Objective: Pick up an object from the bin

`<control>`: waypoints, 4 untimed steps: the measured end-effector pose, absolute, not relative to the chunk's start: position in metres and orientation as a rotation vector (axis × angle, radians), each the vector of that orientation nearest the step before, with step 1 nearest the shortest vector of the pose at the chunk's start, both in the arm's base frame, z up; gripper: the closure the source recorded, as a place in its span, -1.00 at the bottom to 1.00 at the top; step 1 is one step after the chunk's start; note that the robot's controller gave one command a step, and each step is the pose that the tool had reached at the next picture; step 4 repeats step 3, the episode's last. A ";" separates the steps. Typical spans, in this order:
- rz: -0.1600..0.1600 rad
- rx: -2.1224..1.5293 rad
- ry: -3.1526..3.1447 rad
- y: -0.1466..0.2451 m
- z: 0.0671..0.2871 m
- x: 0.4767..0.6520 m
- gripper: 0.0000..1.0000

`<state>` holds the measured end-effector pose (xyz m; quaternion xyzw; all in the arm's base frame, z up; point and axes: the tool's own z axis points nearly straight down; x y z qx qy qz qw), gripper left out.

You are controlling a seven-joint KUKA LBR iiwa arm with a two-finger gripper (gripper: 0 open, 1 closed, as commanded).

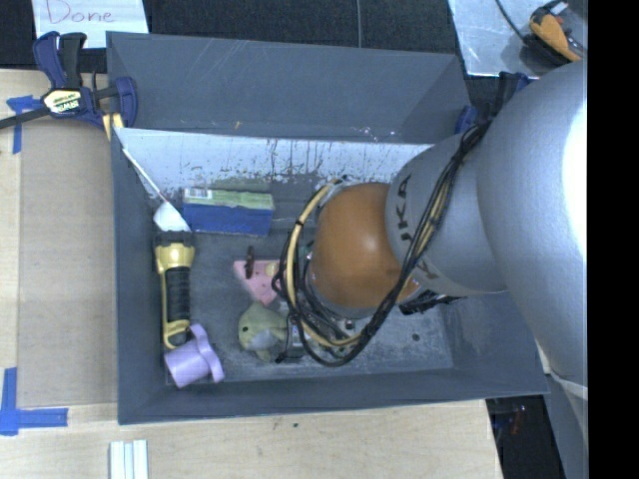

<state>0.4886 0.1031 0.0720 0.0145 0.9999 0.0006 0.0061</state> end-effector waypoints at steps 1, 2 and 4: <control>-0.001 0.045 3.140 0.102 0.083 0.485 1.00; 0.002 0.045 3.131 0.102 0.122 0.488 1.00; 0.002 0.045 3.130 0.102 0.136 0.488 1.00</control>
Offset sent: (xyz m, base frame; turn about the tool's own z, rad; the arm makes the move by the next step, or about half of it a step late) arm -0.0018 -0.0004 0.0558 -0.0001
